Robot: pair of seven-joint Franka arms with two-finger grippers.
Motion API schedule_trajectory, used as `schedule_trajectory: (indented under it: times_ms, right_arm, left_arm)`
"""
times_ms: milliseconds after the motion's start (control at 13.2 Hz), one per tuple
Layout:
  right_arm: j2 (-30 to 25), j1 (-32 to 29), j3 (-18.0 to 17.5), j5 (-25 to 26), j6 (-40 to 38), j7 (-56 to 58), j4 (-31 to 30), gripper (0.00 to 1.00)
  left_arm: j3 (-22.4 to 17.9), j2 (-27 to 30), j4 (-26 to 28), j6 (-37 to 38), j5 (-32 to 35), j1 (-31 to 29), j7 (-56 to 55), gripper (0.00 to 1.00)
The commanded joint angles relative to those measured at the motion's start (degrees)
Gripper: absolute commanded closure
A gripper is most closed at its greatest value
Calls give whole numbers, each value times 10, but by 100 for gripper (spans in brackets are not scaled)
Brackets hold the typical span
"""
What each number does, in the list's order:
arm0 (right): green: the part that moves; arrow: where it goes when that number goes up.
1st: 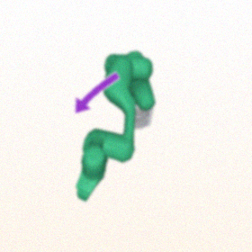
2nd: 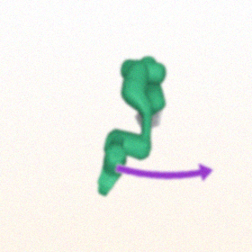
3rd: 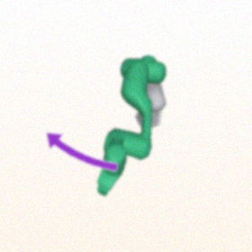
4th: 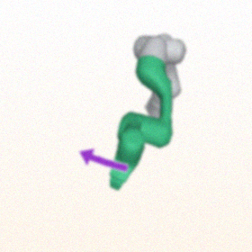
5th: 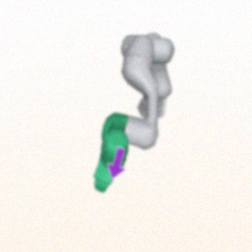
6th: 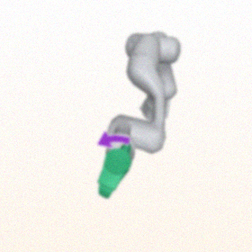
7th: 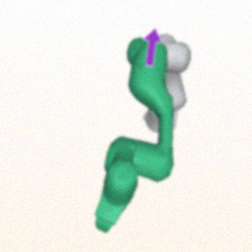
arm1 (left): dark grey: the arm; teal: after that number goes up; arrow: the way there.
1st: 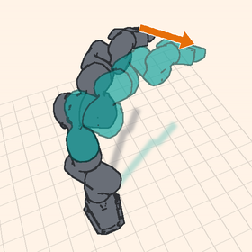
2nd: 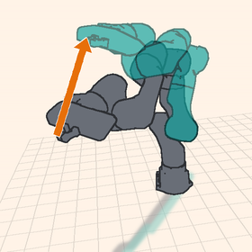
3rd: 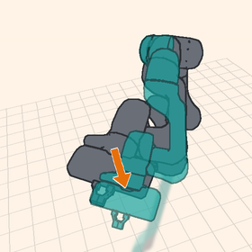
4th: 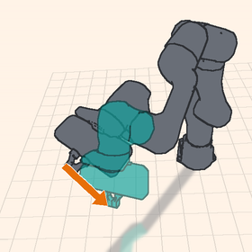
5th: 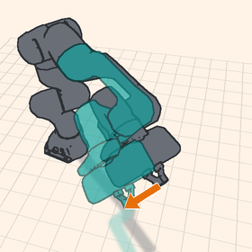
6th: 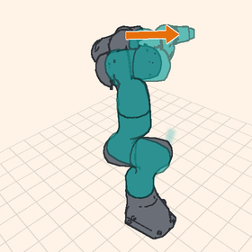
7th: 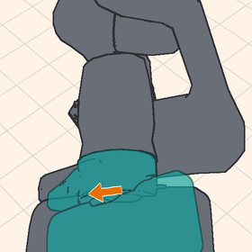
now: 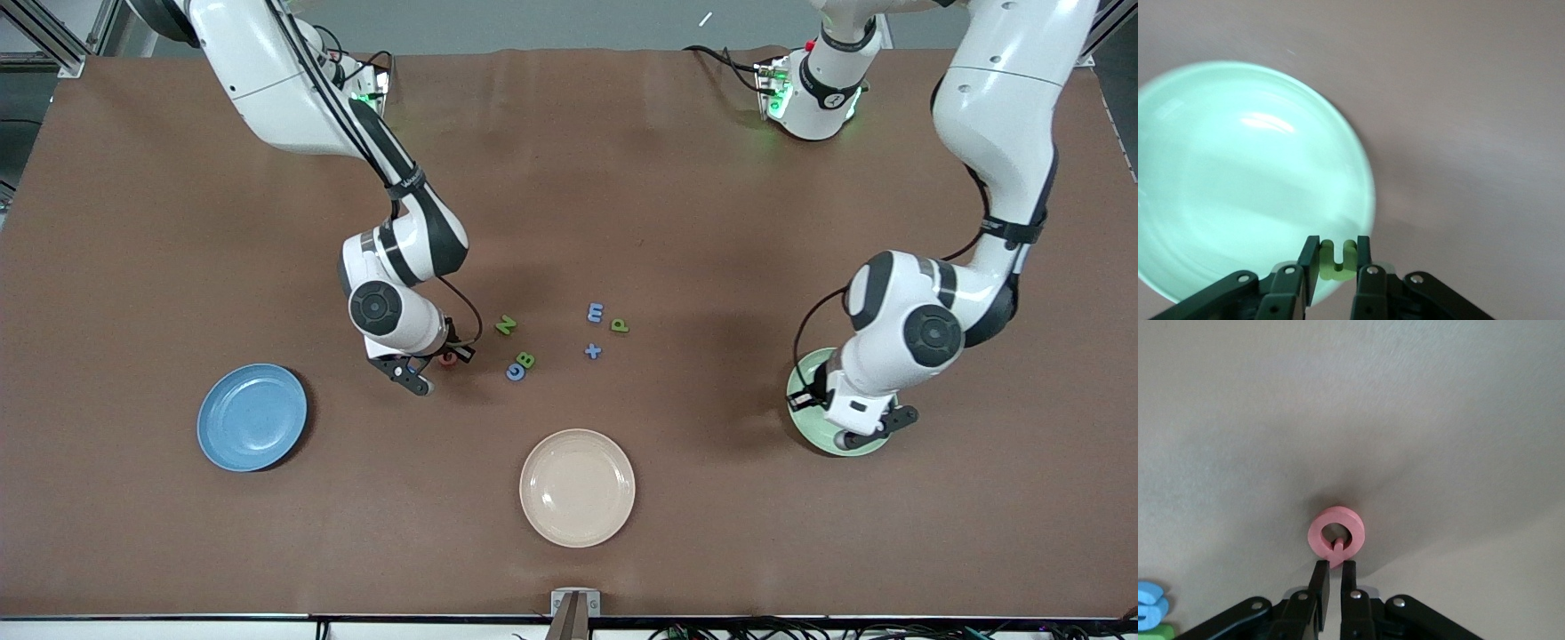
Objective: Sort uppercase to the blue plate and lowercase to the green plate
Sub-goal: 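Carry the green u onto the green plate and open the left gripper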
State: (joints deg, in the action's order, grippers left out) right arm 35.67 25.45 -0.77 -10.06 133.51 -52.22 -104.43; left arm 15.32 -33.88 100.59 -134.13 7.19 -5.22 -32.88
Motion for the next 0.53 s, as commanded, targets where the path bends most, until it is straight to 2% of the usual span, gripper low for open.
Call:
schedule_trajectory:
  times_ms: [0, 76, 151, 227, 302, 454]
  right_arm:
    - [-21, -4, -6, -11, 1, 8, -17, 46]
    - [-20, -4, -6, -11, 4, 8, -16, 40]
    - [-18, -4, -5, -11, 6, 9, -12, 36]
    - [-17, -4, -5, -10, 7, 15, -9, 35]
    - [-17, -5, -5, -4, 13, 18, -8, 35]
    - [-14, -6, -5, -2, 29, 40, -10, 35]
  left_arm:
    - [2, 2, 9, 14, 7, -27, 56, 98]
    - [2, -1, 9, 16, 7, -36, 70, 94]
    - [2, -3, 12, 16, 7, -46, 83, 83]
    - [2, -3, 14, 17, 7, -49, 86, 47]
    - [2, 0, 14, 30, 7, -48, 83, 2]
    - [5, 17, 12, 74, 7, -47, 81, 0]
